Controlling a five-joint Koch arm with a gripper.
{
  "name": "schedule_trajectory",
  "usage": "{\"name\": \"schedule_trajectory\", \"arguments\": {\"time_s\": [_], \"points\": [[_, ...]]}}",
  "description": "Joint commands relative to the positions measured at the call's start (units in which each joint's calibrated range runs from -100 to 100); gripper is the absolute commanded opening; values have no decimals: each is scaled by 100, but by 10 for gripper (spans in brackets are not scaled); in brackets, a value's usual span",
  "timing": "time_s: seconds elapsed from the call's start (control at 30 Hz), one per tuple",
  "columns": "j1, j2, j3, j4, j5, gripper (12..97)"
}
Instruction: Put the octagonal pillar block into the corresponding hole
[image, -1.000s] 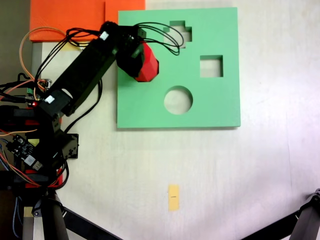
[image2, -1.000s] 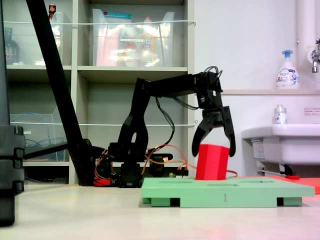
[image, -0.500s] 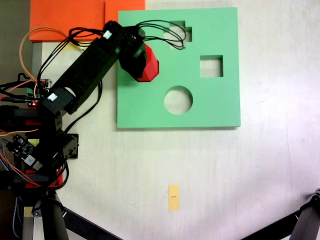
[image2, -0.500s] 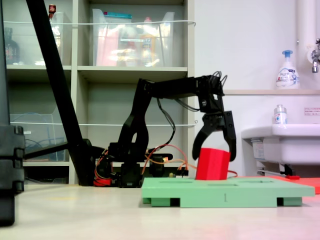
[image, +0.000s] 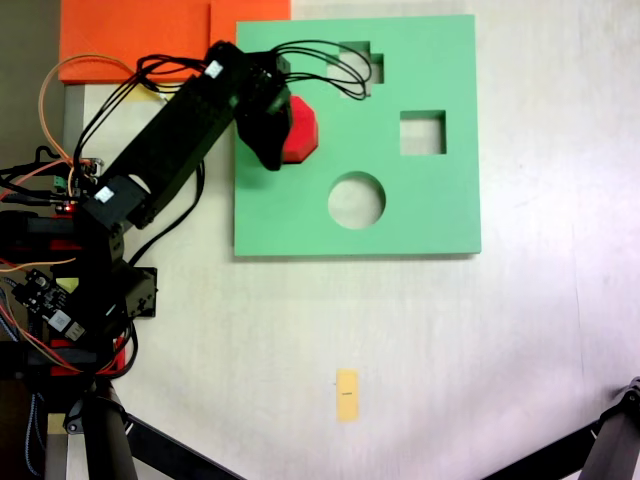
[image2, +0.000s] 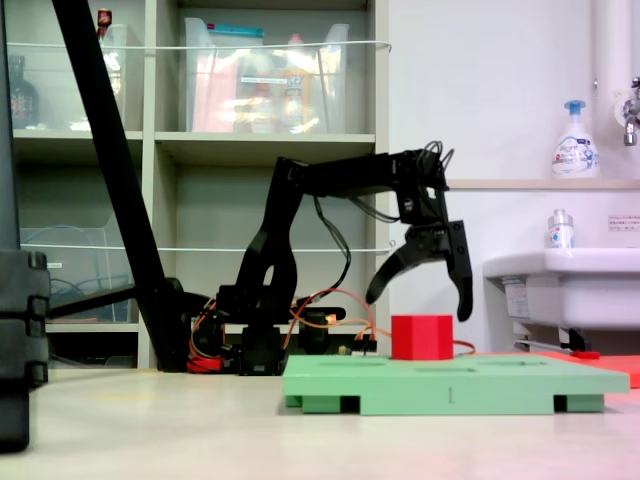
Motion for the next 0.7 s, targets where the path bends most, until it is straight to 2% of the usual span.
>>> {"name": "schedule_trajectory", "arguments": {"time_s": [0.0, 0.17, 0.3, 0.43, 0.6, 0.67], "points": [[10, -20, 114, 218, 34, 779], [24, -118, 114, 208, 34, 779], [34, -1388, 114, 15, -24, 777], [-63, -3246, 124, -225, -718, 776], [-547, -5327, 54, -408, -1924, 768], [-855, -6193, 4, -399, -2686, 715]]}}
